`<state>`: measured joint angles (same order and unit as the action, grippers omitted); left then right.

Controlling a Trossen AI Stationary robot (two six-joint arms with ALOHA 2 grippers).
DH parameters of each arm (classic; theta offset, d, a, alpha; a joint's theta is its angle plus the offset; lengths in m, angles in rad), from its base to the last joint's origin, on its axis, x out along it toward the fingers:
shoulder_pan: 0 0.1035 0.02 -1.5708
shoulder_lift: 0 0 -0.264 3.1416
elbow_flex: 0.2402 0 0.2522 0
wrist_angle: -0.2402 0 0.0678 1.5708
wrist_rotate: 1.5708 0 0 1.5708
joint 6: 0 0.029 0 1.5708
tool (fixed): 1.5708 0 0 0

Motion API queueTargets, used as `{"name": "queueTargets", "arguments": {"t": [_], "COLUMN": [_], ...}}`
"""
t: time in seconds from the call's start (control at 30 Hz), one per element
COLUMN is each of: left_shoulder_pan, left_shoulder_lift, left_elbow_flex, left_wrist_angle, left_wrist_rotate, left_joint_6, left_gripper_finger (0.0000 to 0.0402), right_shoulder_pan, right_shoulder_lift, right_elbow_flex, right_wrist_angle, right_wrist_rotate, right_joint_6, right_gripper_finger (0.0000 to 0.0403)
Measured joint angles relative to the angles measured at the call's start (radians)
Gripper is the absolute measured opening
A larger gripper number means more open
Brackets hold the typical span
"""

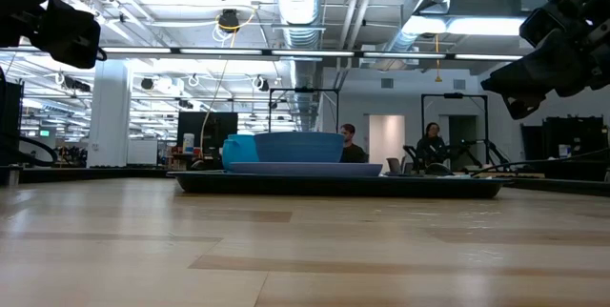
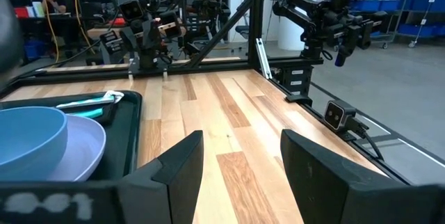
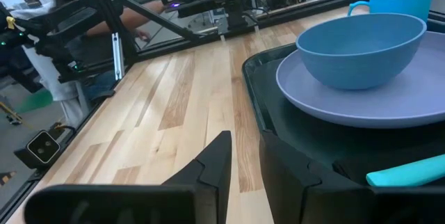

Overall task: Set up tray
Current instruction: Return to Home Position

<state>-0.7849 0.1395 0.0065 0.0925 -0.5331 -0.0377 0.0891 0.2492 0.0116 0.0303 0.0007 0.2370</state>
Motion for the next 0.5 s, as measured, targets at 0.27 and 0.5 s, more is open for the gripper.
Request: {"name": "queueTargets", "arguments": {"t": [0.27, 0.5], "left_shoulder_pan": [0.0, 0.0], "left_shoulder_lift": [0.0, 0.0], "left_elbow_flex": [0.0, 0.0], "left_wrist_angle": [0.0, 0.0], "left_wrist_rotate": [0.0, 0.0], "left_joint_6": [-0.004, -0.005], "left_gripper_finger": [0.018, 0.018], "right_shoulder_pan": [0.0, 0.0], "right_shoulder_lift": [0.0, 0.0], "right_elbow_flex": [0.0, 0.0], "right_wrist_angle": [0.0, 0.0], "right_wrist_rotate": [0.0, 0.0], "right_joint_6": [0.0, 0.0], "right_gripper_finger": [0.0068, 0.0068]}}
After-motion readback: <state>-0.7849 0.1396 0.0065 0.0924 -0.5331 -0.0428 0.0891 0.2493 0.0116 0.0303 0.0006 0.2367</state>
